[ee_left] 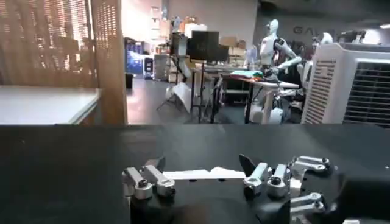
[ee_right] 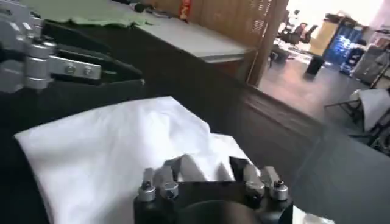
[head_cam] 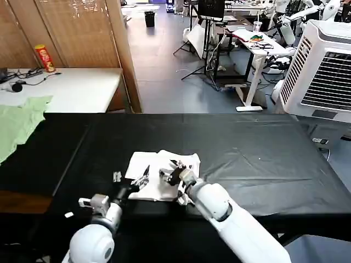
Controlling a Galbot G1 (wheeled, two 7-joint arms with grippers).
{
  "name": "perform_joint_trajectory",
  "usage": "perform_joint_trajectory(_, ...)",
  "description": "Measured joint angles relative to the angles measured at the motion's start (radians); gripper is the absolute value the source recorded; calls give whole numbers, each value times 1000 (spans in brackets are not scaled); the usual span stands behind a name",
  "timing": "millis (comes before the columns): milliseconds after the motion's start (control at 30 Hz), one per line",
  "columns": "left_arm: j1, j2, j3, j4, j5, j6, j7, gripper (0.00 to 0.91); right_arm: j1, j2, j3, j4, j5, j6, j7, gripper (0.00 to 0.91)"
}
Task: Fold and organize the clothes.
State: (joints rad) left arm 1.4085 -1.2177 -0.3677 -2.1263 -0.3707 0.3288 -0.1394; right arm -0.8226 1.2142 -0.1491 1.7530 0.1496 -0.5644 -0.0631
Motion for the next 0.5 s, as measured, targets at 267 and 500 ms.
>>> perform_joint_trajectory(267, 2, -6, 0, 0, 1, -7, 0, 878, -44, 6, 61, 41, -5, 15, 15, 156)
perform_joint_trajectory(500, -15, -18, 3, 26, 1, -26, 3, 878, -135, 2, 210, 78, 1, 36, 72, 878)
